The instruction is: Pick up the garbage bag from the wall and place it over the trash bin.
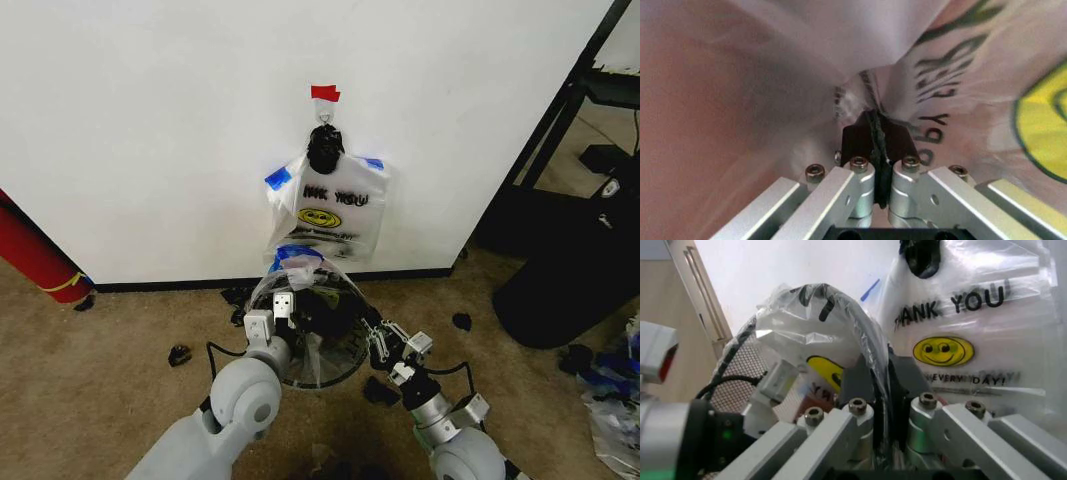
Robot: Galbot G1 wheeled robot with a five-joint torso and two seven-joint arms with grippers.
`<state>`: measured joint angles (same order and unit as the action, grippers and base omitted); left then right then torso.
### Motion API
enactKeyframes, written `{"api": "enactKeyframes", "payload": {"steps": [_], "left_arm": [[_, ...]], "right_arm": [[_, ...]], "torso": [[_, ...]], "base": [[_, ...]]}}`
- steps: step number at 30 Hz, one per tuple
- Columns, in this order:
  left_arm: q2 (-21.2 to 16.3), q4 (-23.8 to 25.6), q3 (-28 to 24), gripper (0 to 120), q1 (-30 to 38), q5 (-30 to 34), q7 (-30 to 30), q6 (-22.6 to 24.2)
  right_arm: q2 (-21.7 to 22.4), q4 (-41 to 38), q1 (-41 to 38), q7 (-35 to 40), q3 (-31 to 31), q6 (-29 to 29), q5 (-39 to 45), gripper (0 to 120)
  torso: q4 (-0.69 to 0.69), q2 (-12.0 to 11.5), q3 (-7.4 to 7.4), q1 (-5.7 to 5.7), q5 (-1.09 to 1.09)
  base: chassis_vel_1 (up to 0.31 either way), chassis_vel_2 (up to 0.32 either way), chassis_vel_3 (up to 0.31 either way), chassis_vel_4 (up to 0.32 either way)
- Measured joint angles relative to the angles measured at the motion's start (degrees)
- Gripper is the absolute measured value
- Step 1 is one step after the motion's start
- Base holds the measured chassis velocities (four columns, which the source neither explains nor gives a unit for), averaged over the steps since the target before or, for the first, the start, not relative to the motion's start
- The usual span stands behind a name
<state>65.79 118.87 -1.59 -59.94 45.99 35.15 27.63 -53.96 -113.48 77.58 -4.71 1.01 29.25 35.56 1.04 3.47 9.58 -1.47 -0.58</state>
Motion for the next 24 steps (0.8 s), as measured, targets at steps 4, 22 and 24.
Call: {"api": "enactKeyframes", "payload": {"steps": [4,22,24], "left_arm": [[0.16,-0.89,0.00,0,0.51,-0.55,-0.16,-0.38],[-0.08,-3.87,0.28,0,2.93,-1.33,-2.97,-2.45],[-0.30,-3.71,0.29,0,2.79,-1.30,-3.46,-2.45]], "right_arm": [[-0.02,-0.02,0.02,-0.67,-0.17,0.07,0.35,1],[0.15,0.09,0.80,-6.87,-0.46,0.76,1.95,1],[0.09,0.45,0.80,-7.28,-0.32,1.12,1.85,1]], "torso": [[0.00,0.00,0.00,0.00,0.00],[-0.01,0.00,0.00,0.00,0.01],[0.01,0.00,0.00,0.00,-0.02]], "base": [[0.000,0.000,0.000,0.000],[0.000,0.000,0.000,0.000],[0.000,0.000,0.000,0.000]]}}
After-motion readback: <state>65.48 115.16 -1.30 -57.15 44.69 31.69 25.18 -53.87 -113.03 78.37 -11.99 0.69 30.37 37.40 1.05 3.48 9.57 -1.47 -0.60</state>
